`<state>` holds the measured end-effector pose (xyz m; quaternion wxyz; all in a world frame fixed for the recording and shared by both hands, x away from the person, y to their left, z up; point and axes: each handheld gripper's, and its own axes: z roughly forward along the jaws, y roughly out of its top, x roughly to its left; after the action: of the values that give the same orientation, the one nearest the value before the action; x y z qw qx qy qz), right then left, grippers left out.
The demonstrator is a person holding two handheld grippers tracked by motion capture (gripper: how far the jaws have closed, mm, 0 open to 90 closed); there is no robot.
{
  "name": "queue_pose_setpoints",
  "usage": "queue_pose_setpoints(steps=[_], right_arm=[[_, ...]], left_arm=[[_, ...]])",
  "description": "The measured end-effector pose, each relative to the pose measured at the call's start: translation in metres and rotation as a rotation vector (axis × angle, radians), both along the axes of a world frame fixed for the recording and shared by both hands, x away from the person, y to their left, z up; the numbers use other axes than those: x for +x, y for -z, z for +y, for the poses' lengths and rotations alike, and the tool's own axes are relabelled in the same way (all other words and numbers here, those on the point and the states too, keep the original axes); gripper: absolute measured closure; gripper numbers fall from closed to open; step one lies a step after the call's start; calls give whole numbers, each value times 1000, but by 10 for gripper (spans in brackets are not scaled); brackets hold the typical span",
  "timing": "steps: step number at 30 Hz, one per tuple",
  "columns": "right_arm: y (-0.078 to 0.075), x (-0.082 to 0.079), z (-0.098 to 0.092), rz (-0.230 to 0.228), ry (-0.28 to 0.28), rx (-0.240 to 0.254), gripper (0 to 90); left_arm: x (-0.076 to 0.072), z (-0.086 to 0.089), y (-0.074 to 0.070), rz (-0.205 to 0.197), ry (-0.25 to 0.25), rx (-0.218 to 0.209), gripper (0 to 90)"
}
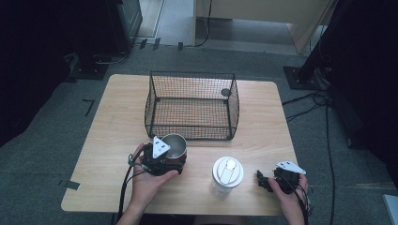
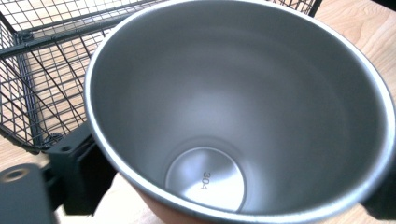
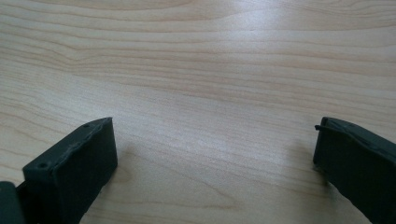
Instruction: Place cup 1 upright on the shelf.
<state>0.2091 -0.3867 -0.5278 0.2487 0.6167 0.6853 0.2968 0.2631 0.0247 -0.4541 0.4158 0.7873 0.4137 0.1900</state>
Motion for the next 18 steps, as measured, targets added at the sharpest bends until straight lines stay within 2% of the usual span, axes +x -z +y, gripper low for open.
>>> queue_pose_setpoints(steps=[10, 13, 18], right_arm=[[0, 0, 0, 0, 0, 0, 0], [0, 0, 0, 0, 0, 0, 0], [0, 0, 0, 0, 0, 0, 0]], left_arm=[[7, -5, -2, 2, 2, 1, 27], [7, -6, -3, -5, -6, 11, 66], [7, -5, -3, -17, -16, 9, 72]])
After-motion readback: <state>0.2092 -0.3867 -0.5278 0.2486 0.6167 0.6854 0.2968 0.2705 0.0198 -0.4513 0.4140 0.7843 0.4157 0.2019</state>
